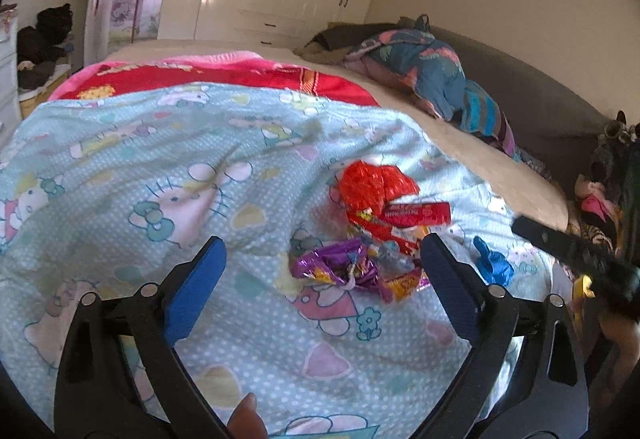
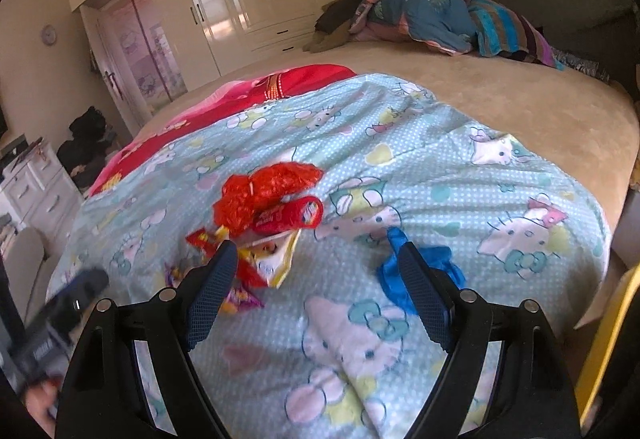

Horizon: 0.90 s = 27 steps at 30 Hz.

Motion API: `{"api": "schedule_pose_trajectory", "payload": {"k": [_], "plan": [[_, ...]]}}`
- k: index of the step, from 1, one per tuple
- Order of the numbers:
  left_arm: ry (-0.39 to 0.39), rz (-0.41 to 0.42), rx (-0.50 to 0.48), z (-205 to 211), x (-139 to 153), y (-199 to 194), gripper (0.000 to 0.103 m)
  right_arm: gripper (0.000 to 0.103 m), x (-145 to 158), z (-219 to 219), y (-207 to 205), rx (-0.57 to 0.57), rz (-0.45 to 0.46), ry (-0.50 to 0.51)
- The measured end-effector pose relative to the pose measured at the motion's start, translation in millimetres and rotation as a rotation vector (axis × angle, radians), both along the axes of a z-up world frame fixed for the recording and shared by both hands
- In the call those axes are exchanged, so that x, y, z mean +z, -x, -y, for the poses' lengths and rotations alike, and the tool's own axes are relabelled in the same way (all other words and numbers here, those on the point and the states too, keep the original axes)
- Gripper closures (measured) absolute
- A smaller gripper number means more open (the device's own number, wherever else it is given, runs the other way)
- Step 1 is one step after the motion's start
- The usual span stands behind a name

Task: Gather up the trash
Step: 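Close the left gripper on the purple wrapper while the right gripper grasps the red canister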

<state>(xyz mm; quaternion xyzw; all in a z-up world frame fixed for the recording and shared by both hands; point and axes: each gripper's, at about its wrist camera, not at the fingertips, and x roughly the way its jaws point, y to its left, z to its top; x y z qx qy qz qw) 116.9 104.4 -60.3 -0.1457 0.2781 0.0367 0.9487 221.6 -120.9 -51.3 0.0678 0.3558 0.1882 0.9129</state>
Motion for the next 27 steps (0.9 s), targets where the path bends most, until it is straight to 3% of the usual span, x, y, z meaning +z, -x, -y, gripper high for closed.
{"api": "schedule_pose_trajectory", "payload": {"k": [14, 18, 27], "plan": [[0.07, -0.076, -0.023, -2, -26, -27, 0.023, 0.024, -29, -31, -52, 0.036, -0.097, -0.033], [0.137, -0.107, -0.01, -6, -37, -37, 0.028, 0.023, -33, -37, -60, 0.04, -0.105, -0.036], [0.271, -0.185, 0.007, -12, -62, -55, 0.028, 0.023, -44, -43, -76, 0.018, -0.149, -0.083]]}}
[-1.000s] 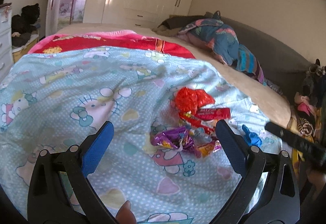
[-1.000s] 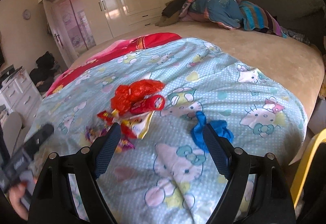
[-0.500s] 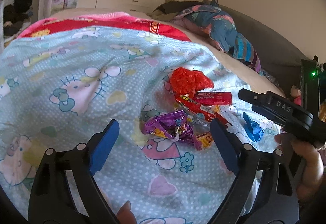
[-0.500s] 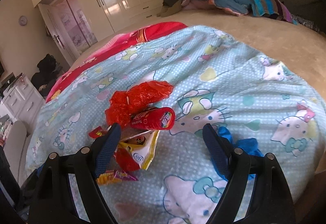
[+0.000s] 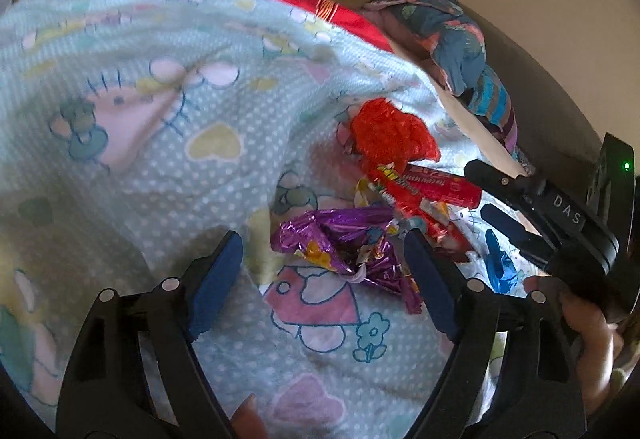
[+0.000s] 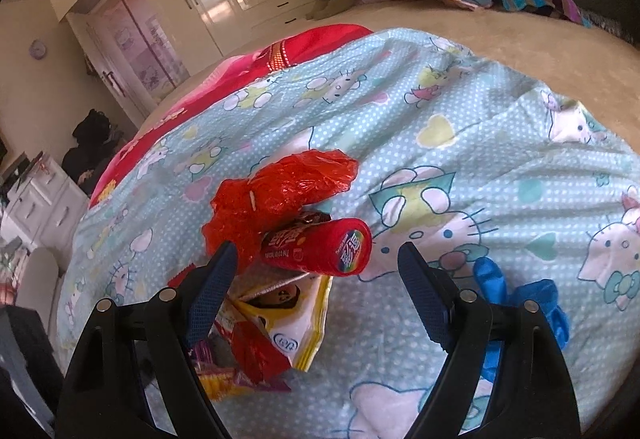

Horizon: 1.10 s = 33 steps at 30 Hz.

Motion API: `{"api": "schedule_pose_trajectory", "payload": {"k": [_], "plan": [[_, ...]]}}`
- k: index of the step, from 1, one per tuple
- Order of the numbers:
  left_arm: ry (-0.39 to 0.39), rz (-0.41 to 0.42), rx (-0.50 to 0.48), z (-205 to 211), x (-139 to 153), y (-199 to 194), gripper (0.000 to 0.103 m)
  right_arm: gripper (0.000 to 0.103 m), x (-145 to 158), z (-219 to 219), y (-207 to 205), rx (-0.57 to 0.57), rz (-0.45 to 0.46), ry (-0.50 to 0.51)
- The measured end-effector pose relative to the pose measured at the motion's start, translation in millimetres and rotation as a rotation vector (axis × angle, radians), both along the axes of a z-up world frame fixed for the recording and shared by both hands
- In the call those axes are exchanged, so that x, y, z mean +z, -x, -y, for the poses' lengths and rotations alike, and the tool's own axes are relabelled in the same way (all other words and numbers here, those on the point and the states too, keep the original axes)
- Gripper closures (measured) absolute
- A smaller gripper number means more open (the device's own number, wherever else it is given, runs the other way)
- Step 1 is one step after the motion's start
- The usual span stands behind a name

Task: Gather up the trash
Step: 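Close the left gripper on the purple wrapper while the right gripper grasps the red canister, then lift the purple wrapper with the left gripper while the right gripper lifts the red canister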

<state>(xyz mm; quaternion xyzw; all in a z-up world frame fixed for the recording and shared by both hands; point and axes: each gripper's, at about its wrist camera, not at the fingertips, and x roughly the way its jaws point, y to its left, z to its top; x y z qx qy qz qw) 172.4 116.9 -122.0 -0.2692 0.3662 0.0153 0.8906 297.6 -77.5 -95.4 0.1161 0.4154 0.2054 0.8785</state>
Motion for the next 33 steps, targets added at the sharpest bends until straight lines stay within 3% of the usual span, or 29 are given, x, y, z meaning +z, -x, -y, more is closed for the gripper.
{"api": "schedule_pose_trajectory", "payload": {"k": [6, 9, 10, 11, 19, 21, 28, 29, 33], "plan": [[0.022, 0.002, 0.007, -2, -2, 1, 0.032, 0.034, -12, -2, -14, -0.004, -0.049, -0.036], [0.023, -0.001, 0.014, -3, -3, 4, 0.042, 0.052, -13, -4, -17, 0.012, -0.057, -0.048], [0.024, -0.003, 0.017, -3, -3, 4, 0.044, 0.062, -12, -5, -15, 0.017, -0.045, -0.041], [0.026, -0.004, 0.02, -4, -3, 4, 0.048, 0.064, -11, -4, -14, 0.023, -0.036, -0.039], [0.026, 0.005, 0.011, -2, 0, 11, 0.068, 0.067, 6, 12, 17, 0.008, 0.049, -0.066], [0.037, 0.009, 0.0, -2, 0, 12, 0.078, 0.068, 12, 18, 29, 0.0, 0.078, -0.068], [0.038, 0.012, -0.02, 1, 3, 18, 0.092, 0.069, 26, 36, 63, -0.021, 0.144, -0.046], [0.034, 0.014, -0.019, 1, 4, 20, 0.098, 0.069, 27, 37, 66, -0.021, 0.147, -0.047], [0.033, 0.024, -0.009, -1, 8, 25, 0.101, 0.069, 33, 41, 80, -0.013, 0.171, -0.039]]}}
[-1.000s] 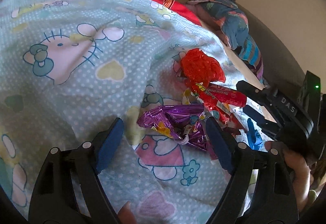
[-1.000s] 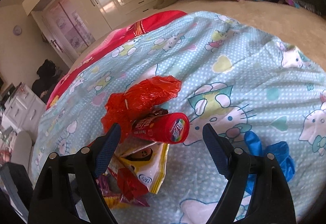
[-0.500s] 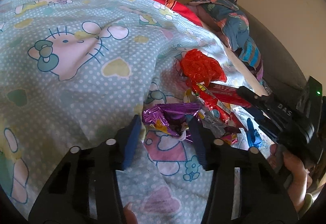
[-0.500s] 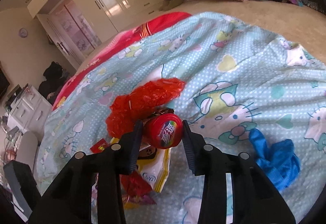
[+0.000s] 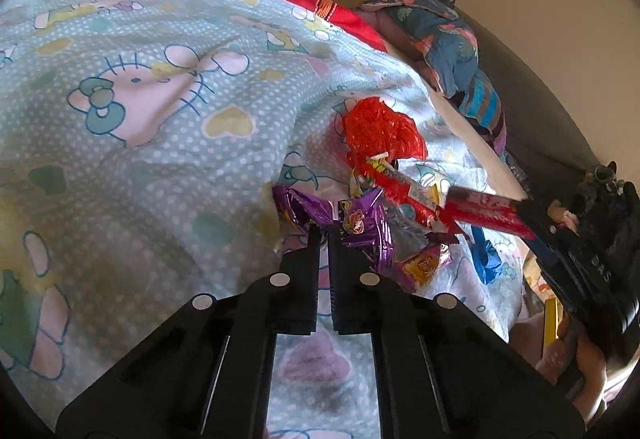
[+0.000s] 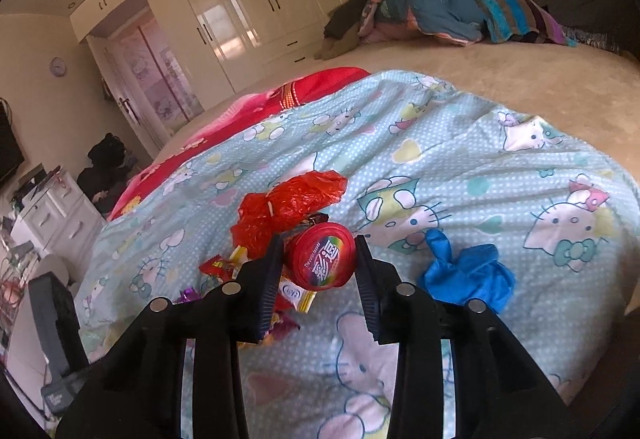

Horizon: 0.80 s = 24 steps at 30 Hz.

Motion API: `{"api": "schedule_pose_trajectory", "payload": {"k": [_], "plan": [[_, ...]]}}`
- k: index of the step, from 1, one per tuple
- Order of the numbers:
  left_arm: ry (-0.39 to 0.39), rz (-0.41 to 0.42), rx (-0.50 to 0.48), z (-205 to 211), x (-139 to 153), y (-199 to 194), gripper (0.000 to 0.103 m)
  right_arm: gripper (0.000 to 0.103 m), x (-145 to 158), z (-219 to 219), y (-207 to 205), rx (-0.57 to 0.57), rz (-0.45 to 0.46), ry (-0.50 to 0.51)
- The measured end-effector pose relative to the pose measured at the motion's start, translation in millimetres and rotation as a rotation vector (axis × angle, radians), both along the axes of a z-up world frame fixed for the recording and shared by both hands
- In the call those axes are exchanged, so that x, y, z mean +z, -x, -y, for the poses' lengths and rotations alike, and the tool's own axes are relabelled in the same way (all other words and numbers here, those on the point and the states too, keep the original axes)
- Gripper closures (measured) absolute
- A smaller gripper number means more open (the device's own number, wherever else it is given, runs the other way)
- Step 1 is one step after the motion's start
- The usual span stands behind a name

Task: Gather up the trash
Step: 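Lift the purple wrapper with the left gripper while the right gripper lifts the red canister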

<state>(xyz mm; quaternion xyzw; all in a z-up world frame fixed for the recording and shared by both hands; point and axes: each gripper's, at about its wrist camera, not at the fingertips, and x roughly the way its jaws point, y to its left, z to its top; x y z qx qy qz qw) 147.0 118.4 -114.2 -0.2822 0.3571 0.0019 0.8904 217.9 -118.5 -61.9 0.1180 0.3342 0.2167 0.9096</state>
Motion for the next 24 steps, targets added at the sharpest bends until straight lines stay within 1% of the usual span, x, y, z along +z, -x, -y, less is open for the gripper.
{"api": "schedule_pose_trajectory", "payload": {"k": [5, 13, 17, 24], "plan": [[-0.012, 0.025, 0.006, -2, 9, 8, 0.102, 0.07, 8, 7, 13, -0.002, 0.025, -0.005], [-0.05, 0.103, 0.004, 3, 41, 19, 0.102, 0.071, 17, 20, 26, -0.009, 0.036, -0.019], [-0.069, 0.14, -0.015, 10, 56, 23, 0.102, 0.071, 27, 27, 34, -0.01, 0.056, -0.018], [-0.098, 0.199, -0.082, 35, 82, 28, 0.102, 0.071, 39, 44, 47, -0.025, 0.08, -0.01]]}}
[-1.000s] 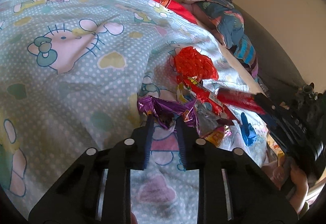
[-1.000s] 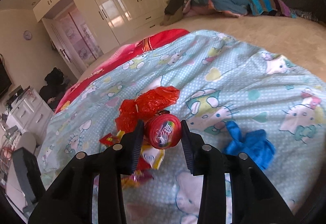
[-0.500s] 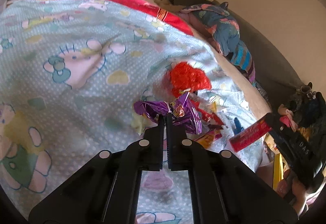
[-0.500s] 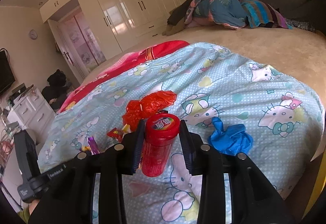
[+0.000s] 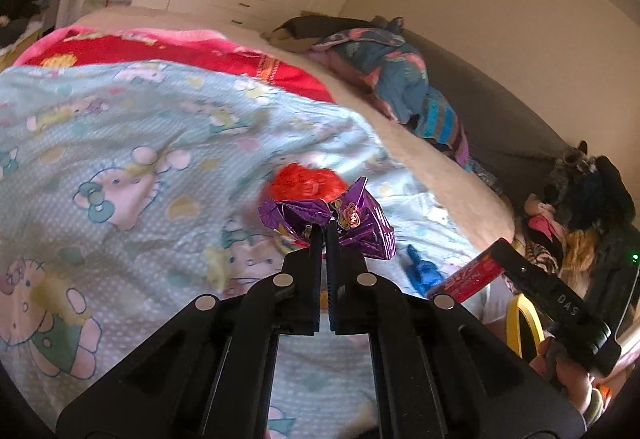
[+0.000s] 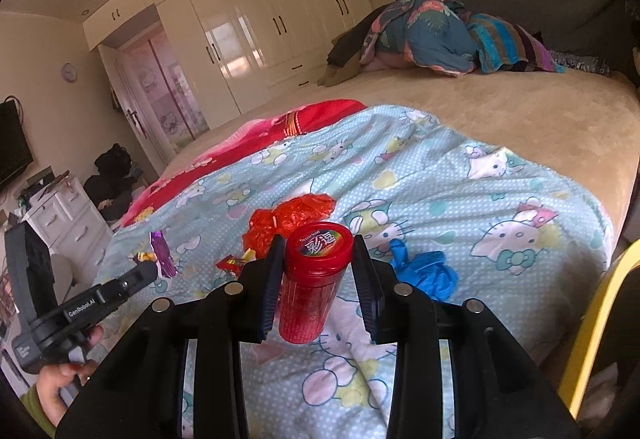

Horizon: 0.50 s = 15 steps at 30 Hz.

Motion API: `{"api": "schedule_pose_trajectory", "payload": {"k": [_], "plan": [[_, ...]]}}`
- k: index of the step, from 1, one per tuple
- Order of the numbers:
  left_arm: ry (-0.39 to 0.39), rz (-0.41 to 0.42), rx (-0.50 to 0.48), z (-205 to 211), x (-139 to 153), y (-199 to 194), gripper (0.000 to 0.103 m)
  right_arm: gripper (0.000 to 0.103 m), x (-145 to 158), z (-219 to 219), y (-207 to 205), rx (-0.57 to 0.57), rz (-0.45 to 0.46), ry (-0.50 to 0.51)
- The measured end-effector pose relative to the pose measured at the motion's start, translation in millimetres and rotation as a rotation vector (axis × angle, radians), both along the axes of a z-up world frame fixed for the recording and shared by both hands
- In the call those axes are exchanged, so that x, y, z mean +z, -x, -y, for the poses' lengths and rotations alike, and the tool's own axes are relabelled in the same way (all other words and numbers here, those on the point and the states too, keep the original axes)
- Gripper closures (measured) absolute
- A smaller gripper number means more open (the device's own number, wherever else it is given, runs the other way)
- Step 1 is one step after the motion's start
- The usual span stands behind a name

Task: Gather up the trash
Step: 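Lift the purple wrapper with the left gripper while the right gripper lifts the red canister, then carry the purple wrapper in the left gripper to the yellow bin while the right gripper carries the red canister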

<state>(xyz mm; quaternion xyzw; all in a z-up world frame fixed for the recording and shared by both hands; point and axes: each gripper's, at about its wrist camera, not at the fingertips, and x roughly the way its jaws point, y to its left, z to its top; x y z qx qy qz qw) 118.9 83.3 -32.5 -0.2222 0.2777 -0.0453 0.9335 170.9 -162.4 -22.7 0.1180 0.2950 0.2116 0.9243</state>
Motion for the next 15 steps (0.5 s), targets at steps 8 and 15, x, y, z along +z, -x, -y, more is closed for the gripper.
{"api": "schedule_pose_trajectory", "payload": {"k": [8, 15], "plan": [[-0.02, 0.026, -0.086, 32, 14, 4, 0.102, 0.071, 14, 26, 13, -0.035, 0.02, -0.009], [-0.043, 0.048, -0.16, 60, 23, 11, 0.102, 0.071, 27, 53, 26, -0.08, 0.046, -0.016]]}}
